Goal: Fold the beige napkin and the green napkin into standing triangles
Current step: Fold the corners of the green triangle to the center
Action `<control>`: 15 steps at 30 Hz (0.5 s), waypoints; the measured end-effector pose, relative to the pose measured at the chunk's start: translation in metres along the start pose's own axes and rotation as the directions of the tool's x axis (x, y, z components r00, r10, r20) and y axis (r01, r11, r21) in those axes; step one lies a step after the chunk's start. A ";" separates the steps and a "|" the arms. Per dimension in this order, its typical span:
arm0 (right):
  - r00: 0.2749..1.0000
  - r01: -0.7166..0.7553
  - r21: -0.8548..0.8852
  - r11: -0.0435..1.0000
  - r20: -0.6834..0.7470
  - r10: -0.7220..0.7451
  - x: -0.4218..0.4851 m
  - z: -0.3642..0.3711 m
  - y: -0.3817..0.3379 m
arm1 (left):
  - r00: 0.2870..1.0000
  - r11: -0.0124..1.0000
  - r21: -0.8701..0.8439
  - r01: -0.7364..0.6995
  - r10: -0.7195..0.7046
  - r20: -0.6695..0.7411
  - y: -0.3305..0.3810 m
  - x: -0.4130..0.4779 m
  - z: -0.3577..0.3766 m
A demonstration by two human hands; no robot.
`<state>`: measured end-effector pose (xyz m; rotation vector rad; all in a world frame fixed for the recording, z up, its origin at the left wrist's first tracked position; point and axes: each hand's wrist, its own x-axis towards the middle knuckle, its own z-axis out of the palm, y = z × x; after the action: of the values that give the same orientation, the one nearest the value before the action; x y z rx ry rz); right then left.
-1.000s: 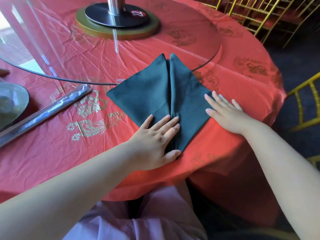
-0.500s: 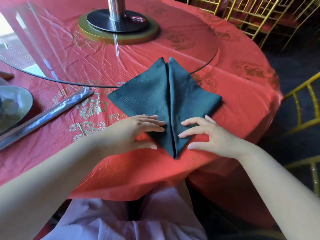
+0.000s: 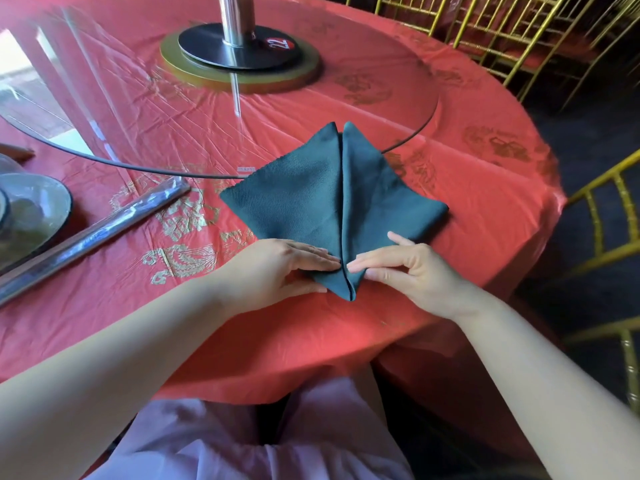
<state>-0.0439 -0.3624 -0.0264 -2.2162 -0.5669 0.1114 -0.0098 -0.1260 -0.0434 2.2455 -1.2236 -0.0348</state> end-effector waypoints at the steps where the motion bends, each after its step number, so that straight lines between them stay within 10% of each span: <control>1: 1.000 0.001 0.012 1.000 -0.007 -0.001 0.000 0.002 -0.002 | 1.000 1.000 -0.022 -0.001 0.001 -0.024 0.001 0.000 0.001; 11: 0.996 0.084 -0.128 0.988 -0.027 -0.088 -0.011 0.014 -0.002 | 0.995 0.958 -0.268 0.100 -0.101 0.013 0.009 0.004 -0.015; 15: 1.000 -0.023 0.075 0.997 0.012 0.022 0.005 0.007 -0.017 | 0.988 0.952 -0.262 0.156 -0.149 0.047 0.008 0.008 -0.027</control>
<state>-0.0478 -0.3459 -0.0172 -2.1508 -0.5358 0.1547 -0.0031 -0.1228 -0.0147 2.1037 -0.9908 -0.2736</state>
